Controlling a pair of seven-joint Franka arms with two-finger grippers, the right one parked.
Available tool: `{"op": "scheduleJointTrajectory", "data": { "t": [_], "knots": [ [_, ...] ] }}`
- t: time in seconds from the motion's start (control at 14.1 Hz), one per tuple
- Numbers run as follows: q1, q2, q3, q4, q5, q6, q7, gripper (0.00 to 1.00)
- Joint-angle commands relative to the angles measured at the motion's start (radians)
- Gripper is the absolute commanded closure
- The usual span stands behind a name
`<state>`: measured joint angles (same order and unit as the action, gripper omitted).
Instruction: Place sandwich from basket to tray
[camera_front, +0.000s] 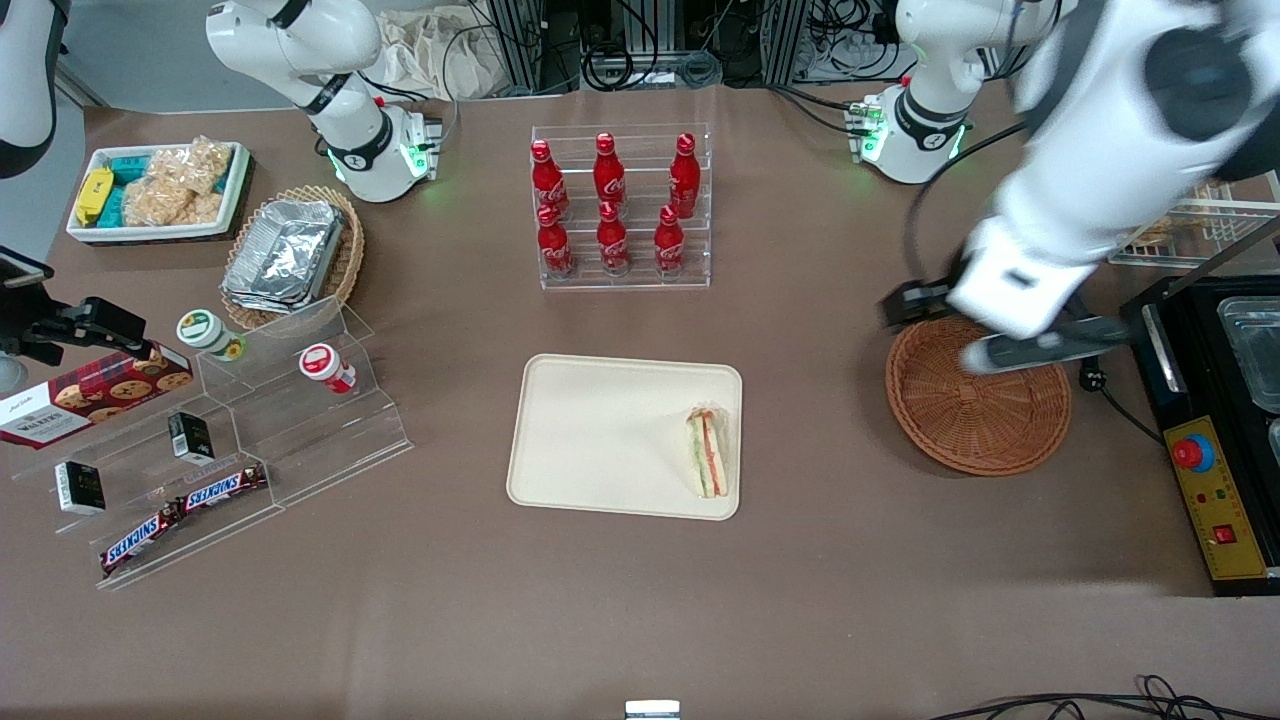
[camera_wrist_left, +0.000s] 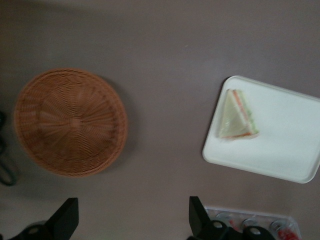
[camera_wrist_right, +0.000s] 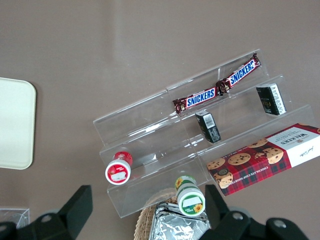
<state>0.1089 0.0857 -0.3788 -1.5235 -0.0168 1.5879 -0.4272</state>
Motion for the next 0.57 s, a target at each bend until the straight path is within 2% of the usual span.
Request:
{"op": "scheduleJointTrajectory", "data": {
  "t": [0.0,0.14,0.21,0.49],
  "knots": [
    [0.035,-0.102,0.071,-0.059,-0.037,-0.066,0.093,0.01],
    [-0.069,-0.190,0.228,-0.121,-0.067,-0.072,0.111,0.01],
    [-0.078,-0.199,0.253,-0.129,-0.069,-0.072,0.111,0.01],
    [-0.080,-0.167,0.253,-0.080,-0.069,-0.078,0.174,0.01]
  ]
}}
